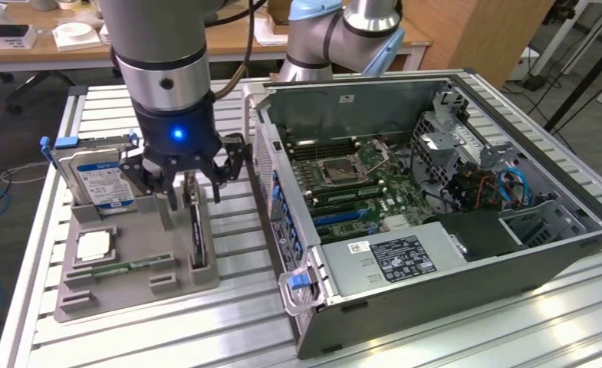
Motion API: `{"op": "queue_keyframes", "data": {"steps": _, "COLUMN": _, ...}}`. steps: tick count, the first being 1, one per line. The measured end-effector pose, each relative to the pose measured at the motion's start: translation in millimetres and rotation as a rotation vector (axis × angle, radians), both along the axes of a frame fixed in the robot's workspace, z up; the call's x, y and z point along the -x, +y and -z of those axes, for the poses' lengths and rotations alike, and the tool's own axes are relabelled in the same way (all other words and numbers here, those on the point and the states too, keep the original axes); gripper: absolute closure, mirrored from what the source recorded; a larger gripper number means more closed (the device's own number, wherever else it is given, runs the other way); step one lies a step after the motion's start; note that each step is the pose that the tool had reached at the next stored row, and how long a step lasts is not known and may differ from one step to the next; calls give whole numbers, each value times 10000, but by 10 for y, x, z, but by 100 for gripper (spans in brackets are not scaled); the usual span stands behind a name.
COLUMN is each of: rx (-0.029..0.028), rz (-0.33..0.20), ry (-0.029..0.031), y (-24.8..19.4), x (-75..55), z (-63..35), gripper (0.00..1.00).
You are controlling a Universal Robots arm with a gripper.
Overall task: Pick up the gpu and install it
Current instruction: 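Pick up the gpu and move the gpu toward the slot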
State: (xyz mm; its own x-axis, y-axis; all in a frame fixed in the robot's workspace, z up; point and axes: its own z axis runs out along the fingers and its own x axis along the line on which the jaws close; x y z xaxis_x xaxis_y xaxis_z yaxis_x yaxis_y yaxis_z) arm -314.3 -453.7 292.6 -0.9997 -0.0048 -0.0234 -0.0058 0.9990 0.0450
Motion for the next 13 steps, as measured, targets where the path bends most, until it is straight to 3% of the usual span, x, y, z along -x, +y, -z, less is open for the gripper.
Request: {"op": "queue_keyframes", "data": {"steps": 13, "rx": 0, "rz": 0, "ry": 0, "y": 0, "x": 0, "z": 10, "gripper": 40}}
